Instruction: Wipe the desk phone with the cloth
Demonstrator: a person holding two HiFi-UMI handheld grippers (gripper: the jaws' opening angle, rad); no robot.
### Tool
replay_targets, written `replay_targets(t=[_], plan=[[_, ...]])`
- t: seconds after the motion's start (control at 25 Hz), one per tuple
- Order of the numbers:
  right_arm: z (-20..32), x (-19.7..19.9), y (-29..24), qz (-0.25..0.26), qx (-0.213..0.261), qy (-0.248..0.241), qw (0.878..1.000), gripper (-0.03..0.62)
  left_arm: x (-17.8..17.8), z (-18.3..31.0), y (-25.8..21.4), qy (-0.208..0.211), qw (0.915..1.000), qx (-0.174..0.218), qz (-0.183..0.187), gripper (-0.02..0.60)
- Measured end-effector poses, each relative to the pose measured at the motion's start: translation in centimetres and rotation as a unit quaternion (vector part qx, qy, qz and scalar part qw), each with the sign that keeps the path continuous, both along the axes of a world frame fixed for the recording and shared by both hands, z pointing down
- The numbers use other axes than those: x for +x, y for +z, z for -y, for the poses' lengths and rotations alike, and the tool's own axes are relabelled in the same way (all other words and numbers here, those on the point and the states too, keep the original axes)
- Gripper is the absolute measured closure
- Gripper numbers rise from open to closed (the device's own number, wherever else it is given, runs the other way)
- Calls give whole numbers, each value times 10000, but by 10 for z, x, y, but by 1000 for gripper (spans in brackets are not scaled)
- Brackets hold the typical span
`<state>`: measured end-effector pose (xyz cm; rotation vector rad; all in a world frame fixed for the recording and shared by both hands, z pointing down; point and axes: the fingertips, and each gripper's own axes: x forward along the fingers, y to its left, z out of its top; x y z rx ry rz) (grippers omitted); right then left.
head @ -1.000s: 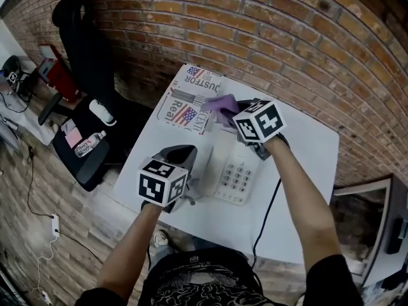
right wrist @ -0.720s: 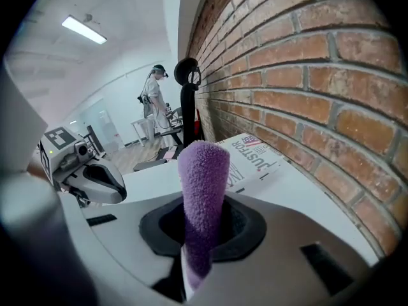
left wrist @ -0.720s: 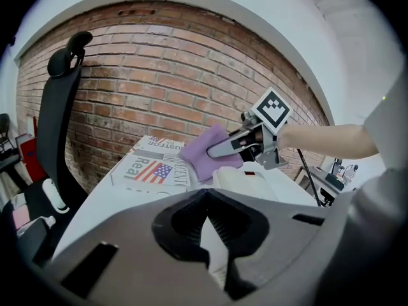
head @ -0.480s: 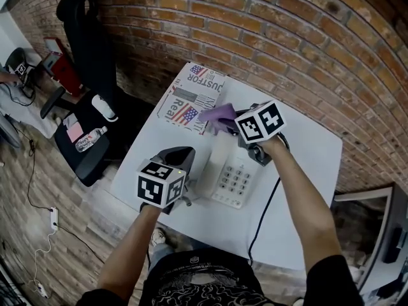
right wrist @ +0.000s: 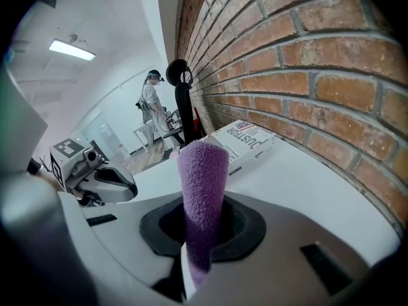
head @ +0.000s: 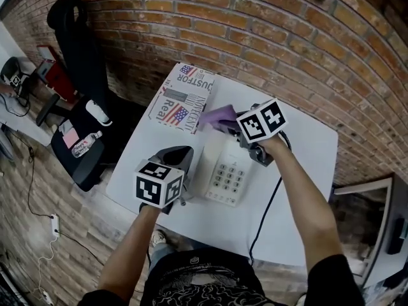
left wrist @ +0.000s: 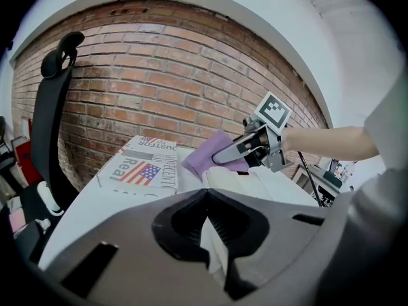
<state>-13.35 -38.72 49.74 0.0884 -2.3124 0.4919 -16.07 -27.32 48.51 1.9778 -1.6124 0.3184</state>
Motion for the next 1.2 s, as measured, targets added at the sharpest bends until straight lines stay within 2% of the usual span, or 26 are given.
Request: replay_targets(t=[1.2], plan=[[16, 108, 3, -103, -30, 914, 9958, 549, 47, 30, -12, 614, 9978, 241, -45, 575]])
